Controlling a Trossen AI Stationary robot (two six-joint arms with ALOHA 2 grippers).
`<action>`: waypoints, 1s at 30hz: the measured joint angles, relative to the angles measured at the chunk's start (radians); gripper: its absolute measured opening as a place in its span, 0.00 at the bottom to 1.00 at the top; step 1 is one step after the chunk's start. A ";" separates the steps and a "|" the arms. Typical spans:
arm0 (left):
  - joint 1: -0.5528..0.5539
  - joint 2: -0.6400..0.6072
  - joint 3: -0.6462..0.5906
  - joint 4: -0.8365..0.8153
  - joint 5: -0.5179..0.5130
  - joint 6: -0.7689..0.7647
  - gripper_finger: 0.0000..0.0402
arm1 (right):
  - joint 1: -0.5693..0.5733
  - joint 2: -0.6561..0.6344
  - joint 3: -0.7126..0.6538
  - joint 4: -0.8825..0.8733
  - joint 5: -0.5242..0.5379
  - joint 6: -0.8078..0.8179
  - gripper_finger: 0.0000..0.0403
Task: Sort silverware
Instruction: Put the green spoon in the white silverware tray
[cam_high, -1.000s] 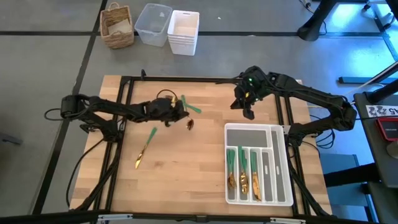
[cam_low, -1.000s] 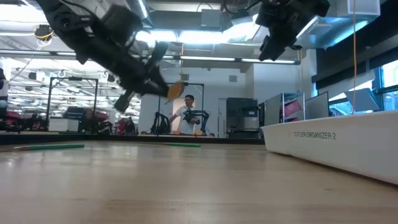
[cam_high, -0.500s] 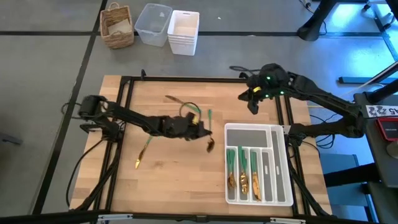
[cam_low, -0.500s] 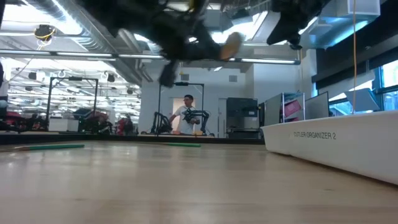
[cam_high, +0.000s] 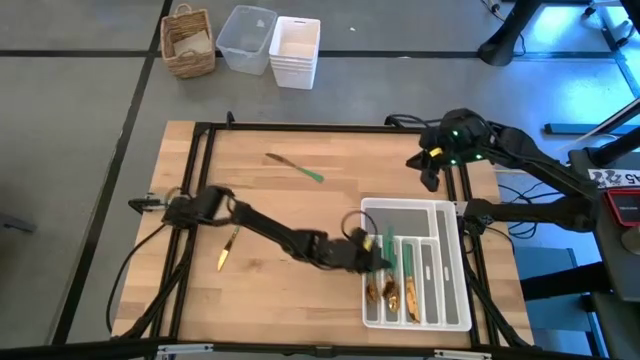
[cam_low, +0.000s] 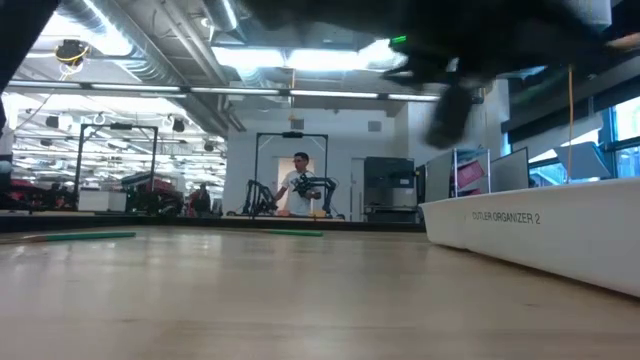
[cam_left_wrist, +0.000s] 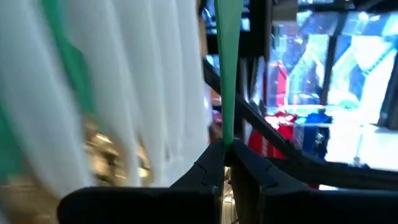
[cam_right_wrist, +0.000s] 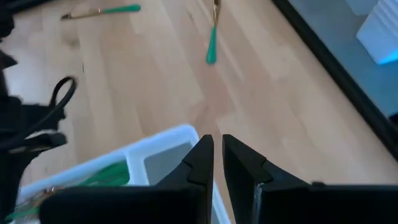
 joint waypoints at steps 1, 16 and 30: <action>-0.008 0.035 0.047 0.001 0.000 -0.008 0.01 | 0.000 -0.008 0.000 -0.020 0.000 0.000 0.09; -0.054 0.141 0.228 -0.303 -0.004 -0.175 0.03 | 0.000 -0.082 0.000 -0.083 -0.029 -0.005 0.09; -0.055 0.279 0.343 -0.270 0.012 -0.273 0.04 | 0.000 -0.073 0.000 -0.087 -0.028 -0.026 0.09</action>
